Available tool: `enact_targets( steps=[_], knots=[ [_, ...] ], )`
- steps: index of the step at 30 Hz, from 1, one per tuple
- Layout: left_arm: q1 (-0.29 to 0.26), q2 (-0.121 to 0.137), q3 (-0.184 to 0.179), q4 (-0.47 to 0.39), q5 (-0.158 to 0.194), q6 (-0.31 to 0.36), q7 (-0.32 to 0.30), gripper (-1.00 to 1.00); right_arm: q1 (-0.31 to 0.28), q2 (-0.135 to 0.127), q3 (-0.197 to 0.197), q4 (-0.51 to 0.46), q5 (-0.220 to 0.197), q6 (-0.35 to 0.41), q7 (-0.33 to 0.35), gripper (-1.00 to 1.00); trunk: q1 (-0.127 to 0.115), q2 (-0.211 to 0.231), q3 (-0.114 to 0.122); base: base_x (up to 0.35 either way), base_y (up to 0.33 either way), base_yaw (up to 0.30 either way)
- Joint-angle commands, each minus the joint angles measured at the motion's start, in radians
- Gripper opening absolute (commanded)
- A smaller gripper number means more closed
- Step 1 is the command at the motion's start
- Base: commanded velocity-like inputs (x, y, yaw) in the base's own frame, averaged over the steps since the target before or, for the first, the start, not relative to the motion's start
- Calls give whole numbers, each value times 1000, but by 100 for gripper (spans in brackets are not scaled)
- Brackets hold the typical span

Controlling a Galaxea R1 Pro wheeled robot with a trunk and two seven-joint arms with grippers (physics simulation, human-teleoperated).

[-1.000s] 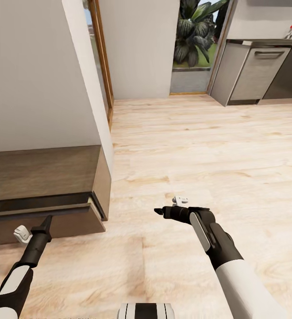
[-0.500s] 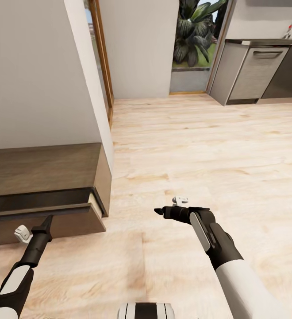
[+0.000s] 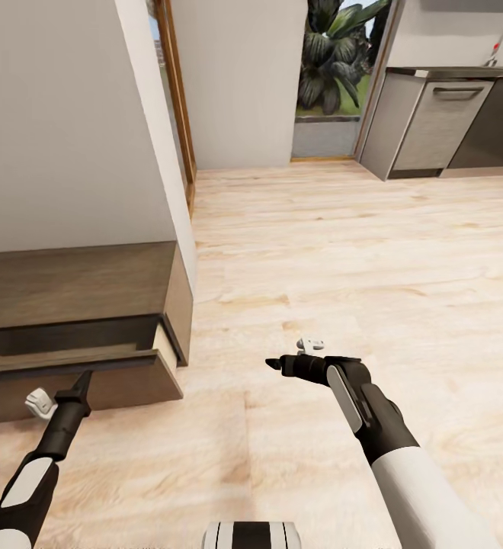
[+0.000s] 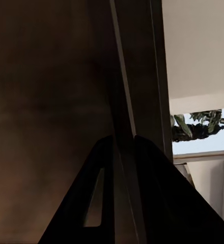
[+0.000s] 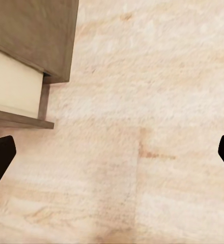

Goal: Place each of the two pumpkins and all three candles from the living room inside a cabinet in the living room (use any cabinet), then make sure every cabinet is closed, and position the cauldron so it is next to a table in the living room.

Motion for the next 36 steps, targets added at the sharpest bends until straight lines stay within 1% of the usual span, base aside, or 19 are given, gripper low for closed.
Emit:
enact_targets(
  steps=[1, 16, 36],
  knots=[
    [0, 1, 18, 18, 13, 4, 24, -100, 0, 0, -1, -1, 3, 4, 4, 100, 0, 0, -1, -65, 0, 0],
    [0, 1, 18, 18, 13, 4, 24, -100, 0, 0, -1, -1, 3, 4, 4, 100, 0, 0, -1, -101, 0, 0],
    [0, 1, 18, 18, 13, 4, 24, -100, 0, 0, -1, -1, 3, 3, 4, 100, 0, 0, -1, -30, 0, 0]
  ],
)
